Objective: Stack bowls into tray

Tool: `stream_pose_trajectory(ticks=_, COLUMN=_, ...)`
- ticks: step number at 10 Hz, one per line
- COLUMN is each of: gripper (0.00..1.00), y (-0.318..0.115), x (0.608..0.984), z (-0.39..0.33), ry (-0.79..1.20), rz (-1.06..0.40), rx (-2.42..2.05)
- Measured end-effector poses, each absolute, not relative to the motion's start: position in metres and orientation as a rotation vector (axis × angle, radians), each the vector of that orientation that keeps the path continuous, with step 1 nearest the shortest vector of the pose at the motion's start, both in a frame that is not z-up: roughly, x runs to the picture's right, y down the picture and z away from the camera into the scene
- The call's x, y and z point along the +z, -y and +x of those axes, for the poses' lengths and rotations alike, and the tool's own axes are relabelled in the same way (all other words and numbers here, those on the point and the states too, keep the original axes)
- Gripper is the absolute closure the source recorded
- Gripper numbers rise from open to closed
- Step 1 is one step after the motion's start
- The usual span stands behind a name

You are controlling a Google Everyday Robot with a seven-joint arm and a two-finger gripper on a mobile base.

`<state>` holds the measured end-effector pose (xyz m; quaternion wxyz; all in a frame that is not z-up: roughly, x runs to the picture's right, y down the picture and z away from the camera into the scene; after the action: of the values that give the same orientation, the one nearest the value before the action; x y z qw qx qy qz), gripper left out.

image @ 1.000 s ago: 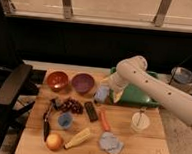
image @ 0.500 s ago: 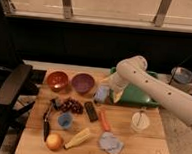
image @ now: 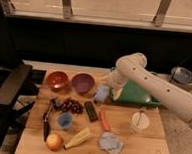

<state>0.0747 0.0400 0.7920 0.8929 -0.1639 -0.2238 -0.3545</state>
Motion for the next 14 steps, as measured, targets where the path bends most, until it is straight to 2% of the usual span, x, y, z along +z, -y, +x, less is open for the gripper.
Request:
stream_pose_trajectory(ticks=7, gripper=0.23, y=-0.031, x=0.781, z=-0.086, ry=0.65, rz=-0.277, rx=-0.992)
stream_pose_trajectory(ticks=14, gripper=0.23, y=-0.031, x=0.783, z=-0.097, ry=0.659, rz=-0.269, rx=-1.009)
